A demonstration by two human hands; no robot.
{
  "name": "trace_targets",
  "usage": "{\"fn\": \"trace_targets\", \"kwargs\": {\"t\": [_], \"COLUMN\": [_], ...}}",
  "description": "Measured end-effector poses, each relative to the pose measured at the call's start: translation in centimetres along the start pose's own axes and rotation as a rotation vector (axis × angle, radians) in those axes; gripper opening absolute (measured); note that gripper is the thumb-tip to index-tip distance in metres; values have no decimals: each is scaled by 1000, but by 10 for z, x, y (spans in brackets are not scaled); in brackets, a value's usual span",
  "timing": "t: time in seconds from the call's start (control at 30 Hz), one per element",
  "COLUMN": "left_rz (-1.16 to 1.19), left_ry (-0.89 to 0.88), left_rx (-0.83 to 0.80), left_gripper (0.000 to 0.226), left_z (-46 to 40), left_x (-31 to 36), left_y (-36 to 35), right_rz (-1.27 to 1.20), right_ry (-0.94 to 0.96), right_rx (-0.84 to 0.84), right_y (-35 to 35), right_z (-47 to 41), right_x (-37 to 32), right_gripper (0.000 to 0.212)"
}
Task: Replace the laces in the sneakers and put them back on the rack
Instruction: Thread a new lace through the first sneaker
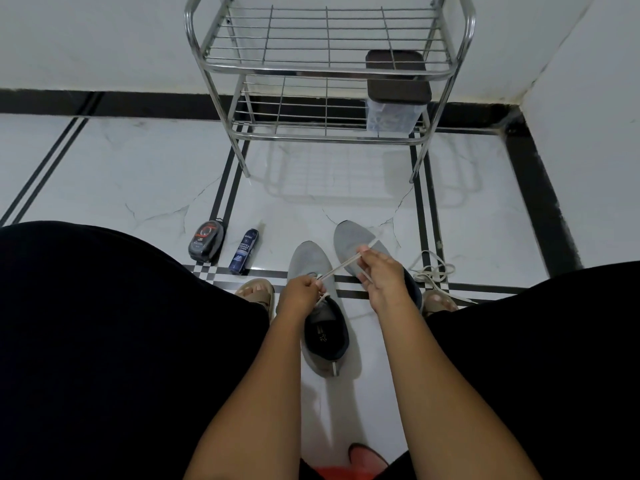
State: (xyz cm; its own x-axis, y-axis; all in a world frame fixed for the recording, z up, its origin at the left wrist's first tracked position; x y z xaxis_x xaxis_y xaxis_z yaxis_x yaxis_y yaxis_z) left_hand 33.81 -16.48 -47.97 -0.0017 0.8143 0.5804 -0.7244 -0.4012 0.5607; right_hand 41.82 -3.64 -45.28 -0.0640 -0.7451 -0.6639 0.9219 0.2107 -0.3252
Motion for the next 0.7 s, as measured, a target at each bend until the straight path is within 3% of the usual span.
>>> {"fn": "trace_targets", "kwargs": {"t": [0.2, 0.47, 0.6, 0.7], "left_rz": [-72, -91, -66, 134], "left_ry": [176, 411, 119, -117], "left_rx": [86, 238, 464, 368], "left_gripper": [27, 27, 32, 29], "left_z": [-7, -5, -1, -4], "left_x": [-22, -33, -15, 2], "left_y": [-9, -9, -10, -8], "right_rz": [-4, 191, 395, 543], "right_ry": [84, 213, 231, 228], "right_rx": [24, -49, -136, -249], "right_y": [3, 3, -4, -9], "right_z": [-2, -3, -3, -3], "right_x": [-11, -16, -13, -4], "right_gripper": [5, 7, 11, 11]}}
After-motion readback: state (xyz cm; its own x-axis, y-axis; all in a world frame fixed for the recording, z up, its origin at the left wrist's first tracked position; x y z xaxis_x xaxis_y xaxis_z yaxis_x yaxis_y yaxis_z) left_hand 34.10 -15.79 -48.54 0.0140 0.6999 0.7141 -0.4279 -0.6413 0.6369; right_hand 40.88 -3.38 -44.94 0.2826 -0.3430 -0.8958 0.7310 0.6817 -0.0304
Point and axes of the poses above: each hand's wrist, its own z-axis away from the middle knuckle, its own y-axis out of the back of the hand, x = y × z, the point moved 1 cm from there along -z, towards the middle knuckle, and after that the axes turned 10 degrees about -z, right-handed, at the moved point
